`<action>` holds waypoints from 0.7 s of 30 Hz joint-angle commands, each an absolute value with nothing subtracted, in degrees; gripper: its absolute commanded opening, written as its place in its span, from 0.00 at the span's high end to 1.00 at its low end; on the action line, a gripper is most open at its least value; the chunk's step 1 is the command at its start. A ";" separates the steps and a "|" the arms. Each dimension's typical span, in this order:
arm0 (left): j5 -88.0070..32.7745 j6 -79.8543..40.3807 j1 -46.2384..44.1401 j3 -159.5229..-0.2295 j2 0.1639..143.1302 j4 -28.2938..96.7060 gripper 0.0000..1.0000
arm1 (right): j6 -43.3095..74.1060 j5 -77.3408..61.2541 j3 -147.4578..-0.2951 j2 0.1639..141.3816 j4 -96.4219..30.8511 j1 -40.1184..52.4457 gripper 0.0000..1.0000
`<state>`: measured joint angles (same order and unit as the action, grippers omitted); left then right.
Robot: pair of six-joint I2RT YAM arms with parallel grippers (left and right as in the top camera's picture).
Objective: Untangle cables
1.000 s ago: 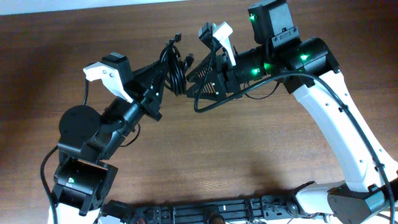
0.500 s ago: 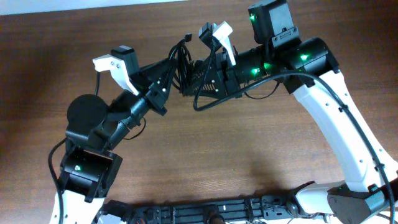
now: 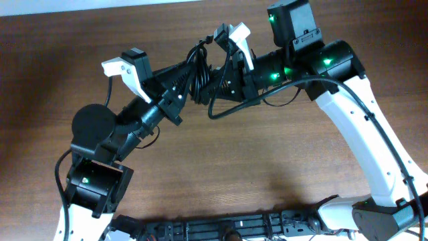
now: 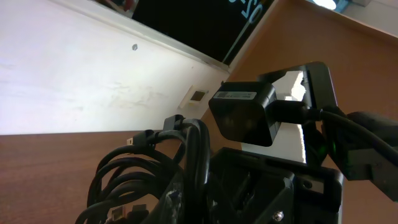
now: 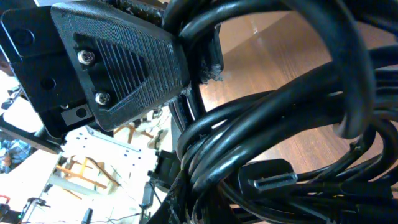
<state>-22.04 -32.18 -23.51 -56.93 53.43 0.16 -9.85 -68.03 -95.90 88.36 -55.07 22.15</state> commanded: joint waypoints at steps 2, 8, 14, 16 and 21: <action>-21.56 -29.89 -23.29 -57.43 51.75 -0.56 1.00 | -7.77 -67.29 -97.08 88.55 -54.94 20.86 0.96; -21.06 -29.89 -15.90 -57.43 46.26 0.14 1.00 | -6.57 -62.46 -97.08 88.55 -57.91 19.07 0.96; -21.26 -29.89 -11.29 -57.43 42.70 3.29 1.00 | -6.50 -59.66 -97.08 88.55 -57.98 19.05 0.96; -21.26 -29.82 -10.26 -57.43 42.15 3.31 1.00 | -5.37 -57.32 -97.08 88.55 -58.22 19.05 0.96; -21.19 -28.58 -6.44 -57.43 40.29 3.38 1.00 | -5.23 -52.40 -97.08 88.55 -58.43 19.03 0.96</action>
<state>-23.44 -30.68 -9.50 -56.66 42.94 4.75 -6.17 -58.61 -96.23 88.36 -57.71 19.94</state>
